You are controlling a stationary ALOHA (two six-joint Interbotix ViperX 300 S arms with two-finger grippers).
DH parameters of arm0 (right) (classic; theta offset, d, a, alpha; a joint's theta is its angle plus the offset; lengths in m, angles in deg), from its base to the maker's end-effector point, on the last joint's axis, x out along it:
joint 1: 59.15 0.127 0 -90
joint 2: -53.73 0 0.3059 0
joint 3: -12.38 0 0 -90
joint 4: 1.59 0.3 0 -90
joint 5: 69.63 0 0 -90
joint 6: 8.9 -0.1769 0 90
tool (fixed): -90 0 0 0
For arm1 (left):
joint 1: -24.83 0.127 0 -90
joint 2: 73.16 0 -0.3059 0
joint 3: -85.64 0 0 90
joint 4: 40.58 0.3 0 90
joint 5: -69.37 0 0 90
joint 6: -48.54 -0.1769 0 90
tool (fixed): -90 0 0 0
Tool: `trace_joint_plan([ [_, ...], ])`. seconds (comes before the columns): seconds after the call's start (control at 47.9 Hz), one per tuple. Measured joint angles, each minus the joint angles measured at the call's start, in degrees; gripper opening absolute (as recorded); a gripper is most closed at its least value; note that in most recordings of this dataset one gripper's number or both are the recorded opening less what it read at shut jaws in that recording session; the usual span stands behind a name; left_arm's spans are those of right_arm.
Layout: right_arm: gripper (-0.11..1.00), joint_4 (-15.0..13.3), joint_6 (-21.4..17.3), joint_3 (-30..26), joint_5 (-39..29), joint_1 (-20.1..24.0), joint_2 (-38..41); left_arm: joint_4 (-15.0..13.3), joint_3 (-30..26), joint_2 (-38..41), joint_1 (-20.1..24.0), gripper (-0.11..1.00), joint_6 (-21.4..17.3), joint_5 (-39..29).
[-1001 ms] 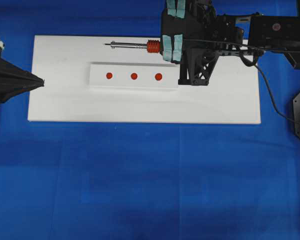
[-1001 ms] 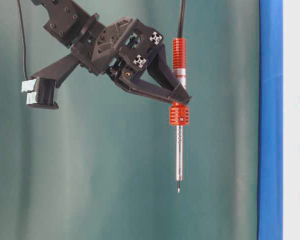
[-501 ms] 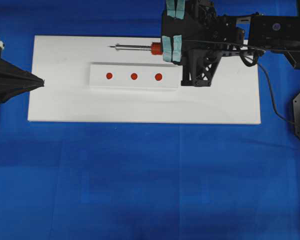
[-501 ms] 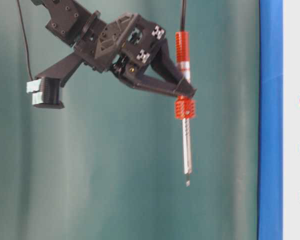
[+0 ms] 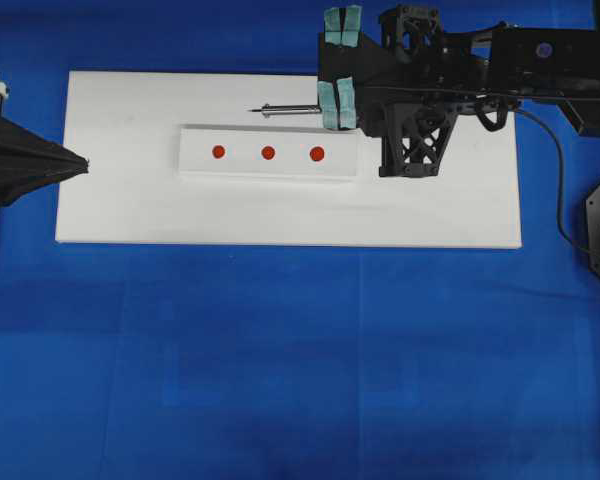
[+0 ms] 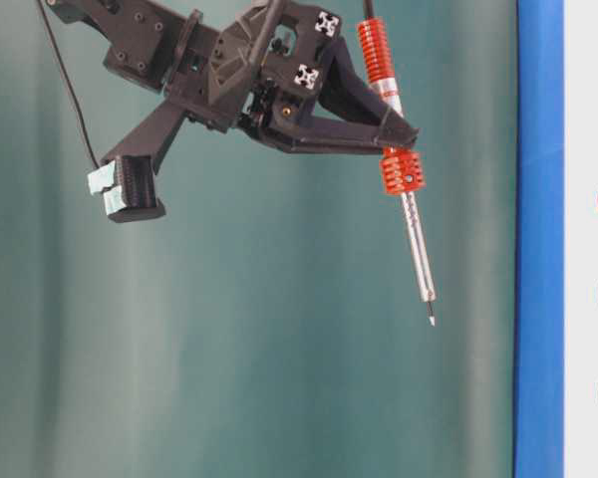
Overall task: Touch the tip of the soldering iron to the mark.
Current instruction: 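Carry the iron leftward above the strip toward the red dots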
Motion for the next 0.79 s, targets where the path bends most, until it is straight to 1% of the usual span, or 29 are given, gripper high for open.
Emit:
trace_joint_plan([
  [0.188,0.06,0.09,0.0,0.0,0.79,0.0,0.0,0.0,0.0,0.0,0.09,0.0,0.0,0.0],
  [0.522,0.06,1.05,0.0,0.0,0.88,0.09,0.09,0.0,0.0,-0.09,0.0,0.0,0.0,0.0],
  [0.793,0.06,1.05,0.09,0.09,0.79,0.26,0.09,0.0,0.0,-0.09,0.0,0.0,0.0,0.0],
])
